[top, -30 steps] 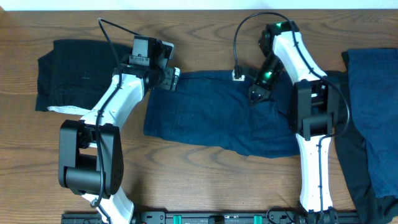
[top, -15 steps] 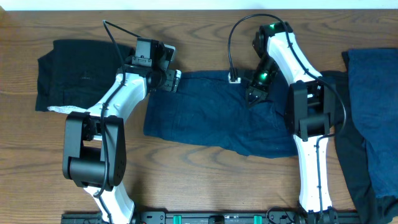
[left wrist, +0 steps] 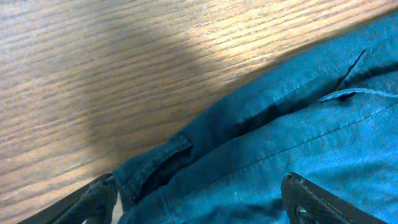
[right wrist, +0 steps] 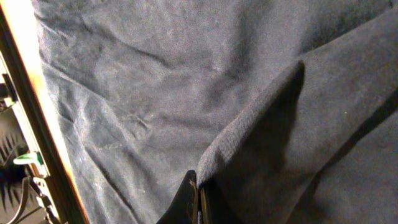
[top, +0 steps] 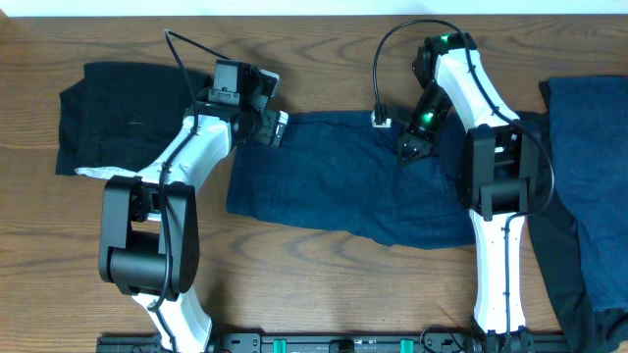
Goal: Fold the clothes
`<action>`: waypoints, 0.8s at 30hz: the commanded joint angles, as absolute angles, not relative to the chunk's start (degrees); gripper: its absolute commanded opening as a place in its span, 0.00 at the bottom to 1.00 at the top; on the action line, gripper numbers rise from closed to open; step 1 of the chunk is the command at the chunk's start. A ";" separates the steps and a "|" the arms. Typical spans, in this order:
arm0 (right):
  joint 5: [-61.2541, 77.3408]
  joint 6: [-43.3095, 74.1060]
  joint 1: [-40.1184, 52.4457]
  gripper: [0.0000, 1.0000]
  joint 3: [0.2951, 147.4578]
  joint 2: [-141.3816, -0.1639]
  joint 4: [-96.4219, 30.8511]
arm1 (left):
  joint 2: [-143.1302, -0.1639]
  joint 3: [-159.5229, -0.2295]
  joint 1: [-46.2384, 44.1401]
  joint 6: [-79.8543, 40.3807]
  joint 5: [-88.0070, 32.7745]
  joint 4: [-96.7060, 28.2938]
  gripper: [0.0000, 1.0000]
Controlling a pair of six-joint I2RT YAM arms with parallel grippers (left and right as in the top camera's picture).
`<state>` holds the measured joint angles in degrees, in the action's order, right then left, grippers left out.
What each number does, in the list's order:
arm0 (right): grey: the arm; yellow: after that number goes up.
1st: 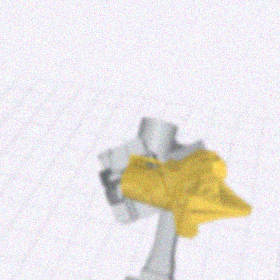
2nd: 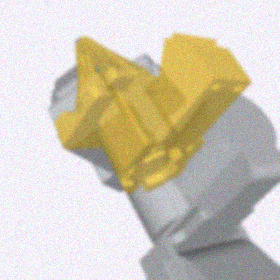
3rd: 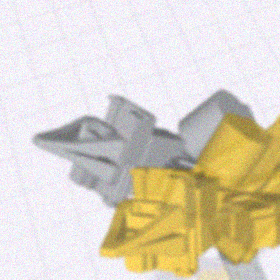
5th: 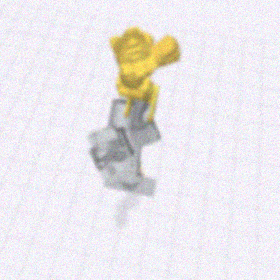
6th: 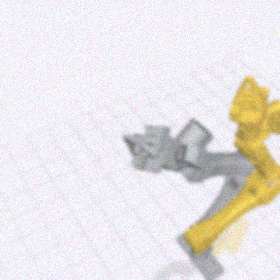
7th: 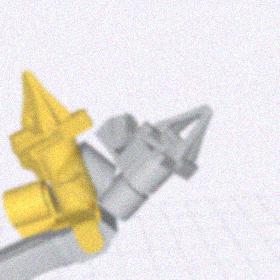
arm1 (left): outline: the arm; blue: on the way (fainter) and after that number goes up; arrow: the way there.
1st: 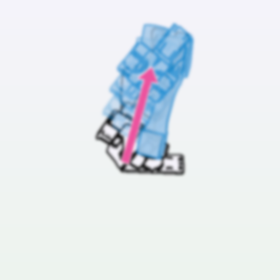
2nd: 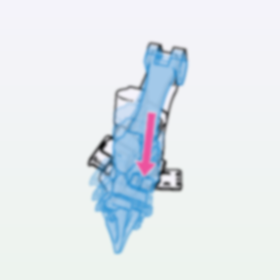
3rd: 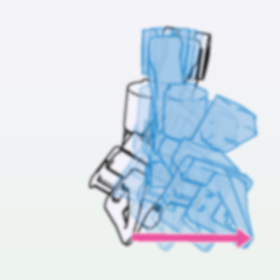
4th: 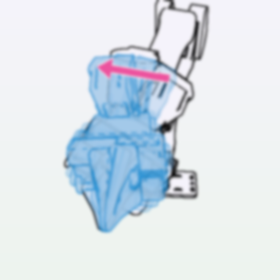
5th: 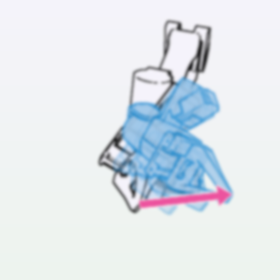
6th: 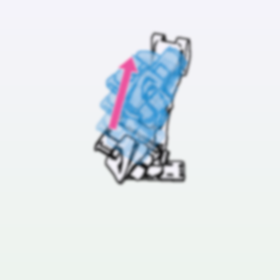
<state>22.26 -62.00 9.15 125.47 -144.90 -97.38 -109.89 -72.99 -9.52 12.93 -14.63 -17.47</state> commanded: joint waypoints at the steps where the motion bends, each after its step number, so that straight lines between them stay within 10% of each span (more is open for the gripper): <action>1: 22.52 -62.59 8.95 0.01 125.99 -145.34 -97.06 | -111.04 -72.60 -8.29 16.03 -13.91 -17.45 0.87; 24: 22.52 -62.61 8.95 0.01 125.99 -145.34 -96.42 | -115.48 -72.60 -3.64 16.05 -23.81 -22.22 0.76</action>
